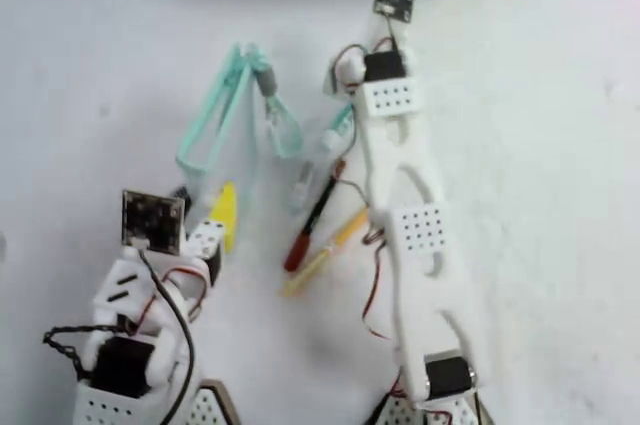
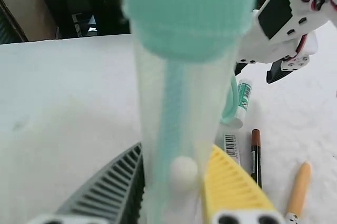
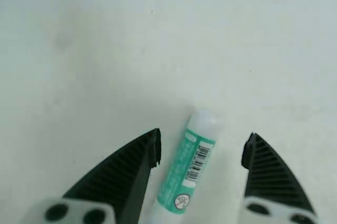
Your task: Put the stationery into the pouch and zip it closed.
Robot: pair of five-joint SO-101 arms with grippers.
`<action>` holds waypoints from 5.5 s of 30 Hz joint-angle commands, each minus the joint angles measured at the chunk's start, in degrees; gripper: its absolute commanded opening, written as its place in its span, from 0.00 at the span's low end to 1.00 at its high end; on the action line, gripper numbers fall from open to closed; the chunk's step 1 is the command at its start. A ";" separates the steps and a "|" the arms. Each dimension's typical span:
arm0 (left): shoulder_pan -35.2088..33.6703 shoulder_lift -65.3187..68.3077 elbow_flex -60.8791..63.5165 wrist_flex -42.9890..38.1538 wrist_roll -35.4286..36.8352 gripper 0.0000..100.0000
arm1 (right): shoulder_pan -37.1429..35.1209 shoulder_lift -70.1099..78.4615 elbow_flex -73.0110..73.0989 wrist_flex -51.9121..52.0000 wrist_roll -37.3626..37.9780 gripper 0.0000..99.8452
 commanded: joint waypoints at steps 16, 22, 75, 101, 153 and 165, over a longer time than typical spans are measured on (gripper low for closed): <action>-0.22 0.40 -0.26 -1.58 0.70 0.14 | -1.27 6.64 -4.48 0.40 0.09 0.07; -0.22 0.40 -0.26 -1.58 0.70 0.14 | -1.01 8.13 -4.75 0.31 5.80 0.06; 3.47 0.40 -0.44 -0.35 0.26 0.22 | 2.95 -12.53 -4.22 15.96 13.54 0.02; 3.03 0.40 -0.18 0.18 -2.55 0.22 | -9.98 -81.80 47.74 7.16 25.49 0.02; 3.03 0.40 -0.44 0.00 -2.20 0.22 | -26.33 -112.57 123.60 -77.67 29.27 0.02; 2.95 0.40 -0.35 0.00 -2.20 0.22 | -26.95 -109.67 125.36 -75.91 29.54 0.02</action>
